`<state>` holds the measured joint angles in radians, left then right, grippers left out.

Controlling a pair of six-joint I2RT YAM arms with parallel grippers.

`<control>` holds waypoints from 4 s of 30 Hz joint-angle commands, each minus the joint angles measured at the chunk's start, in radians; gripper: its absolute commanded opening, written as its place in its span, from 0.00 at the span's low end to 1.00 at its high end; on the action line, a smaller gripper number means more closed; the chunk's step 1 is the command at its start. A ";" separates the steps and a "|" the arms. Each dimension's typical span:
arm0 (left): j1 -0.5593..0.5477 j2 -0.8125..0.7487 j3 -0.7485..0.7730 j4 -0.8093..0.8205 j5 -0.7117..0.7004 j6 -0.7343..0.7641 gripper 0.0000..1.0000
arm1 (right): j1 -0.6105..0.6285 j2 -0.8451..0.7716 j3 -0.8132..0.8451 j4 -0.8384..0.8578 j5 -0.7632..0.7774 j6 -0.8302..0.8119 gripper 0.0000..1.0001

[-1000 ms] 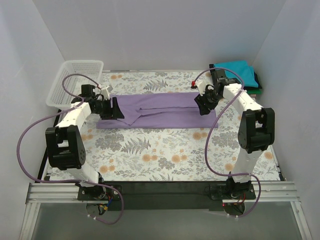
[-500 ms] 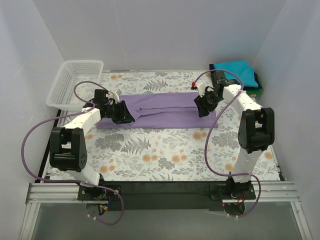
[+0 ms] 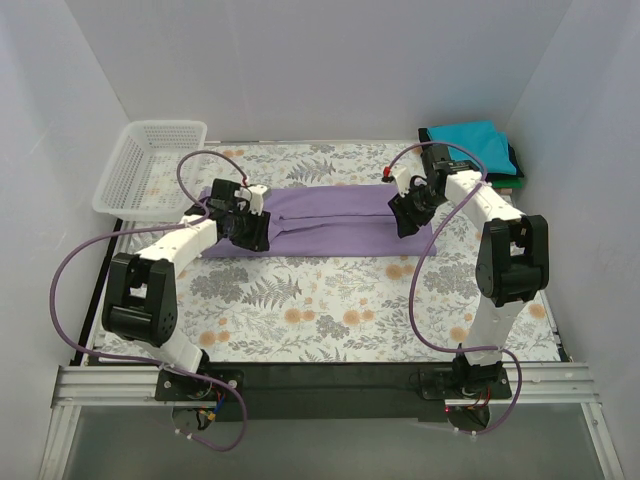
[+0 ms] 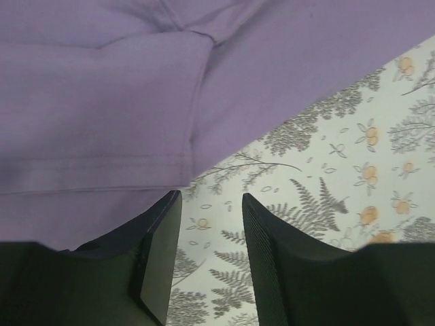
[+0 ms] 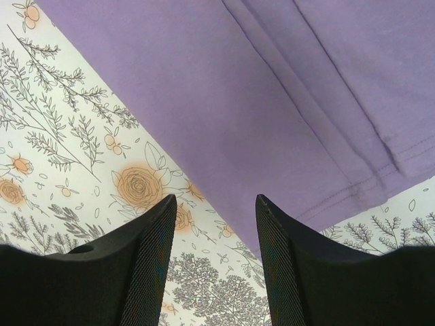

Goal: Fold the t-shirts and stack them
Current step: Fold the tshirt

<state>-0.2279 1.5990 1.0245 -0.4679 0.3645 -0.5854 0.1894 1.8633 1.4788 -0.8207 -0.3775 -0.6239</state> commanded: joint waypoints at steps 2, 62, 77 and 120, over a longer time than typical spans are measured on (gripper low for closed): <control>-0.001 -0.007 0.071 -0.041 -0.108 0.237 0.43 | -0.004 -0.016 -0.002 -0.011 -0.024 -0.004 0.57; -0.094 0.182 0.190 -0.107 -0.222 0.392 0.11 | -0.004 -0.009 -0.031 -0.015 -0.018 -0.034 0.55; -0.084 0.214 0.369 -0.061 -0.292 0.430 0.00 | -0.004 -0.015 -0.043 -0.015 -0.023 -0.042 0.53; 0.222 0.064 0.283 -0.189 -0.018 0.528 0.51 | 0.071 -0.032 -0.132 0.003 -0.052 -0.010 0.50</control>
<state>-0.0086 1.7370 1.3624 -0.6456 0.3058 -0.1997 0.2584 1.8534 1.3182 -0.8131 -0.4278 -0.6338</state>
